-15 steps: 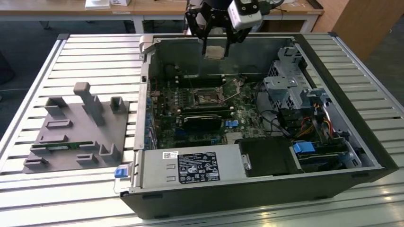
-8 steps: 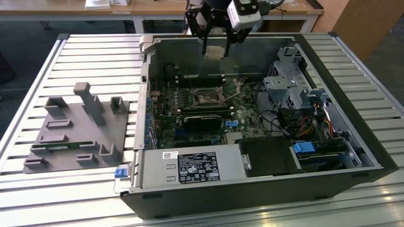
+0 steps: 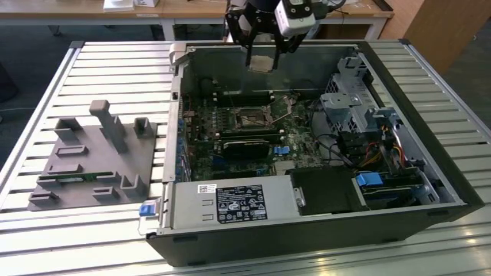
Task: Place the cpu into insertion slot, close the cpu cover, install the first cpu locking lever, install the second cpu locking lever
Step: 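Place the cpu into insertion slot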
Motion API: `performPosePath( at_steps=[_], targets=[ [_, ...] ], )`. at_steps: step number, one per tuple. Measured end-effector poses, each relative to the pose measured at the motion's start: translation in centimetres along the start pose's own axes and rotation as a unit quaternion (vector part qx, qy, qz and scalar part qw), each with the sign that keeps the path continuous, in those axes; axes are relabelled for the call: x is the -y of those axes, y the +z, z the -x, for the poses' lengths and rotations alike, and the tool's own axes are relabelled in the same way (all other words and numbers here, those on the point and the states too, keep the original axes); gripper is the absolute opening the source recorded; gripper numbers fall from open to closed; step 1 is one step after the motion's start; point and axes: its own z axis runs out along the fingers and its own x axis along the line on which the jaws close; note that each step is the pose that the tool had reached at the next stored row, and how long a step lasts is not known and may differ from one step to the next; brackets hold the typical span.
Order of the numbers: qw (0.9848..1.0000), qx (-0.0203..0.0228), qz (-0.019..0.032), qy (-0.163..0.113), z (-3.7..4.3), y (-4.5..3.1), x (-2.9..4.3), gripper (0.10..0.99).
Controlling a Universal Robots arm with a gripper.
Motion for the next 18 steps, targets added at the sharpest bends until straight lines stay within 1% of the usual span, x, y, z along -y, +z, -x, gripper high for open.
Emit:
performPosePath(
  at_steps=[8,11,15,18],
  targets=[
    [0.9999,0.0013,0.0002,0.014,-0.03,0.01,0.01,0.537],
    [0.9997,0.0022,0.0004,0.024,-0.08,0.01,0.03,0.537],
    [0.9990,0.0039,0.0008,0.044,-0.10,0.04,0.04,0.537],
    [0.9980,0.0056,0.0012,0.063,-0.10,0.09,0.04,0.537]
  ],
)
